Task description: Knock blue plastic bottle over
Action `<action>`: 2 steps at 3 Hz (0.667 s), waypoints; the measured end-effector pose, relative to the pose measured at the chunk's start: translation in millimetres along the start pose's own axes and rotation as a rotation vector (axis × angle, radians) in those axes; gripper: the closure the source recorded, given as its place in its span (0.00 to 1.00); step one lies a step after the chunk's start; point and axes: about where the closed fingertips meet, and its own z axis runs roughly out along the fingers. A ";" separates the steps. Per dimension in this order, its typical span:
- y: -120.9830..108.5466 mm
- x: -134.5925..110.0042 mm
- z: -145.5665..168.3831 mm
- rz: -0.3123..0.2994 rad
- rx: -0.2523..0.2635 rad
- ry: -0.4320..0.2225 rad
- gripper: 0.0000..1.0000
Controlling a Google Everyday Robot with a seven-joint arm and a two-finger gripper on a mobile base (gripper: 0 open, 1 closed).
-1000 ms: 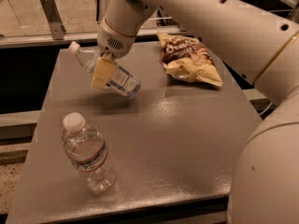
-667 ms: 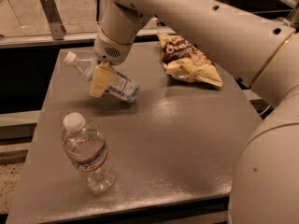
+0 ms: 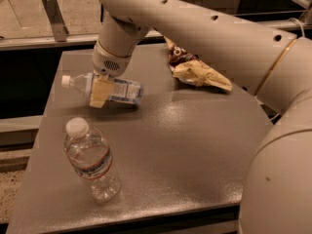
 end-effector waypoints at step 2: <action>-2.4 -2.6 4.5 -0.003 0.018 -0.008 0.00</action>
Offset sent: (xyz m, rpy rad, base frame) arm 0.0049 0.0051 0.0003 0.0173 -0.0285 -0.0147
